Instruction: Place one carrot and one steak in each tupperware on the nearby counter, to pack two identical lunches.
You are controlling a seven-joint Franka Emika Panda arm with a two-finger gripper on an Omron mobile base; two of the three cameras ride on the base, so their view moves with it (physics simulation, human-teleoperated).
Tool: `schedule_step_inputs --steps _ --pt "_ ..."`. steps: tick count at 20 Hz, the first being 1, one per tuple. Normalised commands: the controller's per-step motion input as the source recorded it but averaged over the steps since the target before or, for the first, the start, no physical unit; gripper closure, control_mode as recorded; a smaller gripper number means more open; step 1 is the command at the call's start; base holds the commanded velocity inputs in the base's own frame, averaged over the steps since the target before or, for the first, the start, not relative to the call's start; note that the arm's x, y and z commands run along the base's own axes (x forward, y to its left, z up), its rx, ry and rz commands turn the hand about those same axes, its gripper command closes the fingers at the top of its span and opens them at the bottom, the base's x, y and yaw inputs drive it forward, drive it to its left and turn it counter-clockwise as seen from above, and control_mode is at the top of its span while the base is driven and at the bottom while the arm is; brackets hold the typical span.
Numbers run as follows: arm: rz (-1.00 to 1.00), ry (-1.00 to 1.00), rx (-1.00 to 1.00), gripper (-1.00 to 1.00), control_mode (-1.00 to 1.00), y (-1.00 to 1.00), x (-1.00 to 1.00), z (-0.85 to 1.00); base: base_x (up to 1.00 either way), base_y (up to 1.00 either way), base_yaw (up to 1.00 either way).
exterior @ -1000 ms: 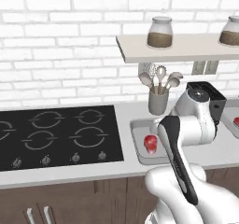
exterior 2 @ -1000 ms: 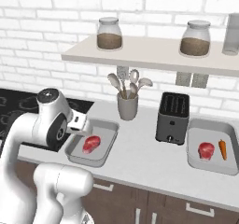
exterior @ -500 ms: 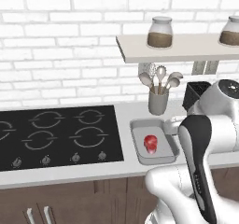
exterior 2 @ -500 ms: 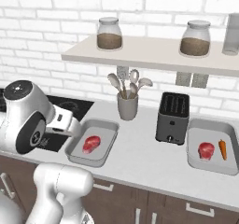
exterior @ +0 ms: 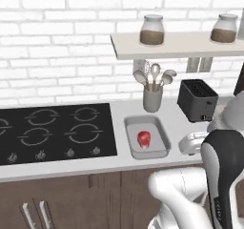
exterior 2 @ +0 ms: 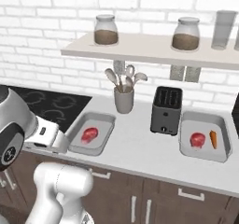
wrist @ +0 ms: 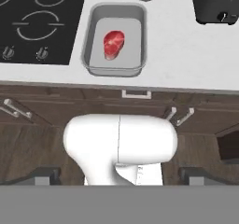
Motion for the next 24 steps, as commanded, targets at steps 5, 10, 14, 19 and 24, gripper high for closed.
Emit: schedule_step_inputs --steps 5,10,14,19,24 --pt "0.00 0.00 0.00 -1.00 1.00 0.00 0.00 0.00 -0.65 -0.99 -0.27" --pt "0.00 0.00 0.00 -1.00 1.00 0.00 0.00 0.00 -0.22 -0.93 -0.48" --pt "0.00 0.00 0.00 -1.00 1.00 0.00 0.00 0.00 -0.60 -0.83 -0.43" --pt "0.00 0.00 0.00 -1.00 1.00 0.00 0.00 0.00 -1.00 -0.75 -0.32" --pt "0.00 0.00 0.00 -1.00 1.00 0.00 0.00 0.00 -0.88 -0.88 -0.35"
